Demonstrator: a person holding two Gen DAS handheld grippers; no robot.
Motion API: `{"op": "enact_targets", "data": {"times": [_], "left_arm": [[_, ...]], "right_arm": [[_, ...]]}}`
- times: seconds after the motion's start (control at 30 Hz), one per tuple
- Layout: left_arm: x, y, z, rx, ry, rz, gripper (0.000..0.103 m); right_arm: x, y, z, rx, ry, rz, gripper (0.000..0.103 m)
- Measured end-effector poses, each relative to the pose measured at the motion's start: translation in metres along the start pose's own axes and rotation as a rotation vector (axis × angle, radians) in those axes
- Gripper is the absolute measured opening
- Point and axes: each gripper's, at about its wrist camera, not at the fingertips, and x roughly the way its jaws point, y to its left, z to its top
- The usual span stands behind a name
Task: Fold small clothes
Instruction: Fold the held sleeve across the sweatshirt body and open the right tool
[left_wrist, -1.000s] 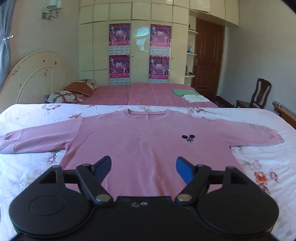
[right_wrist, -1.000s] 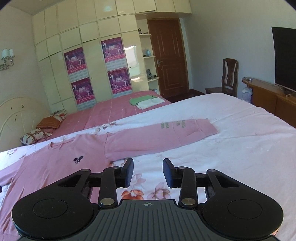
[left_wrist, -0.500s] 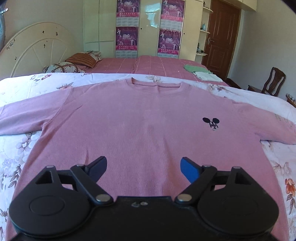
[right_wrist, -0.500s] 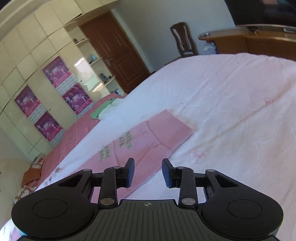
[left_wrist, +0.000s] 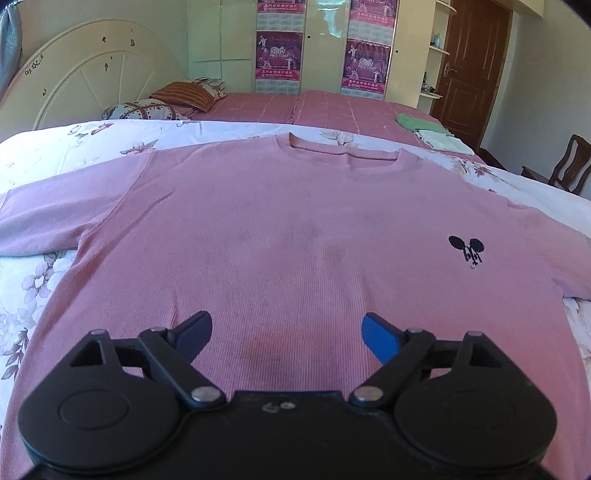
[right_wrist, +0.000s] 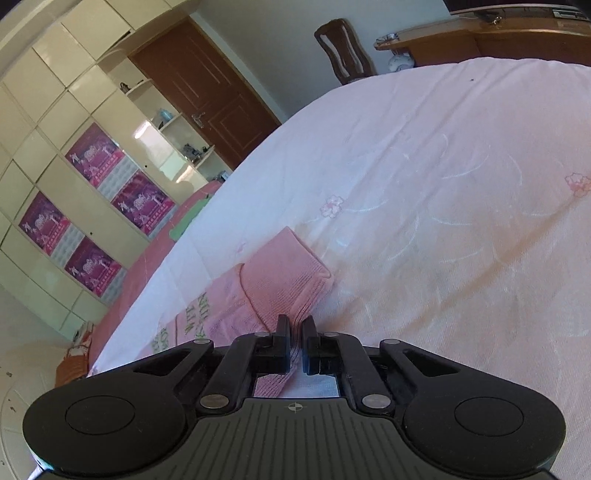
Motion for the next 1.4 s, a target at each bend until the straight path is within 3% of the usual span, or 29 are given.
{"op": "enact_targets", "data": {"times": [0.07, 0.13, 0.23, 0.4, 0.5, 0.57, 0.83, 0.97, 1.1, 1.17, 1.23, 1.4], "left_arm": [[0.001, 0.002, 0.0, -0.006, 0.0, 0.012, 0.091], [0.002, 0.007, 0.001, -0.02, 0.011, 0.003, 0.092], [-0.002, 0.017, 0.0, -0.038, -0.002, -0.002, 0.102], [-0.008, 0.029, -0.004, 0.02, -0.002, 0.065, 0.102], [-0.009, 0.041, -0.009, 0.046, 0.03, 0.044, 0.087], [-0.01, 0.05, -0.011, 0.053, 0.035, 0.042, 0.083], [-0.002, 0.095, -0.002, -0.048, 0.009, -0.065, 0.079], [-0.006, 0.117, 0.002, -0.039, -0.01, -0.056, 0.08], [-0.016, 0.148, 0.004, -0.039, -0.032, -0.039, 0.089], [-0.019, 0.164, 0.005, -0.046, -0.03, -0.053, 0.08], [-0.02, 0.177, 0.006, -0.053, -0.019, -0.074, 0.064], [-0.019, 0.194, 0.011, -0.087, -0.026, -0.116, 0.061]], "right_arm": [[-0.017, 0.007, 0.002, -0.079, -0.077, 0.022, 0.005], [-0.005, 0.002, 0.002, -0.11, -0.002, -0.066, 0.005], [-0.021, 0.005, -0.001, -0.141, -0.039, -0.047, 0.005], [-0.042, 0.03, -0.012, -0.231, -0.067, -0.044, 0.005], [-0.046, 0.056, -0.025, -0.297, -0.06, -0.025, 0.005], [-0.045, 0.076, -0.041, -0.32, -0.046, 0.011, 0.005], [-0.07, 0.187, -0.144, -0.485, 0.034, 0.195, 0.005], [-0.062, 0.242, -0.205, -0.579, 0.103, 0.256, 0.005], [-0.045, 0.29, -0.257, -0.615, 0.167, 0.302, 0.005], [-0.042, 0.306, -0.282, -0.639, 0.194, 0.318, 0.005], [-0.036, 0.32, -0.302, -0.653, 0.224, 0.334, 0.005], [-0.005, 0.357, -0.349, -0.718, 0.312, 0.334, 0.005]]}}
